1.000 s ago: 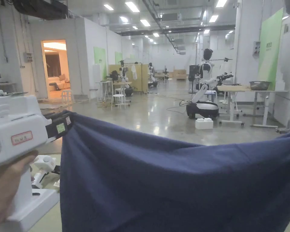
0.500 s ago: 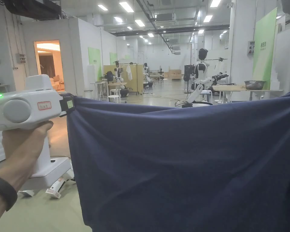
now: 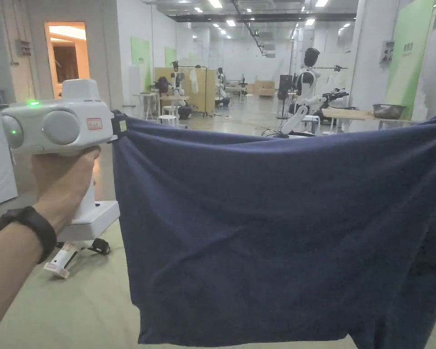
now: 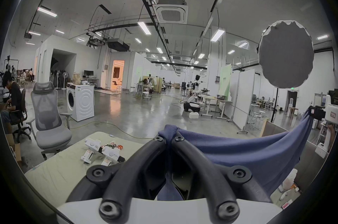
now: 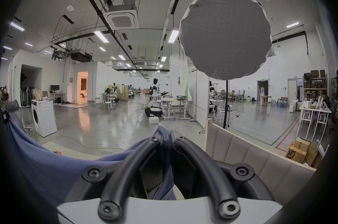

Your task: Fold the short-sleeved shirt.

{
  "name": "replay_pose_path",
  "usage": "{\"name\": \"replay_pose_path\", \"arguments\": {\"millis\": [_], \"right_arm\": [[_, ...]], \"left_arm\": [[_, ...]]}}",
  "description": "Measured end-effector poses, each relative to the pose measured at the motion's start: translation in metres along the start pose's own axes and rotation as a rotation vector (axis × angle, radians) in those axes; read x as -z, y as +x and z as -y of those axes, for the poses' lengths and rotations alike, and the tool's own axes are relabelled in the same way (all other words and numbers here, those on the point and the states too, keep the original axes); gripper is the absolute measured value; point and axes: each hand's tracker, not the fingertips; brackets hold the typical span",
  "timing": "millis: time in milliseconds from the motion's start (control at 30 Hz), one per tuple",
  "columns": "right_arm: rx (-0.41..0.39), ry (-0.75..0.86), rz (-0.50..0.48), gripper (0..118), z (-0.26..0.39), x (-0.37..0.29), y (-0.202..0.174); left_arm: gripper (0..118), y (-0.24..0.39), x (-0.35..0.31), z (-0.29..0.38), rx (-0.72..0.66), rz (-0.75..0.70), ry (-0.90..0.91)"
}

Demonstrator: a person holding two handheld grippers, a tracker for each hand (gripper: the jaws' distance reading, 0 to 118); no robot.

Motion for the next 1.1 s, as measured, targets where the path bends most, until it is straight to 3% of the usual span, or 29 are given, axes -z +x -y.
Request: {"name": "replay_pose_path", "arguments": {"millis": [200, 333, 600, 800, 933, 1100], "right_arm": [[-0.021, -0.027, 0.014, 4, 0.014, 0.035, -0.007], [0.021, -0.06, 0.014, 4, 0.027, 0.052, -0.007], [-0.003, -0.244, -0.044, 4, 0.139, 0.038, -0.007], [-0.014, -0.278, -0.092, 4, 0.191, -0.011, 0.01], [0.009, -0.278, -0.131, 4, 0.216, -0.068, 0.037], [0.068, -0.314, -0.154, 4, 0.286, -0.163, 0.076]], "left_arm": [[0, 0.007, 0.036, 0.008, 0.013, -0.013, -0.023], [0, 0.013, 0.054, 0.023, 0.019, -0.009, -0.058], [0, 0.012, 0.065, 0.137, -0.011, 0.004, -0.254], [0, 0.004, 0.025, 0.198, 0.035, 0.047, -0.297], [0, -0.021, -0.042, 0.226, -0.106, 0.109, -0.271], [0, -0.057, -0.148, 0.293, -0.04, 0.15, -0.322]]}}
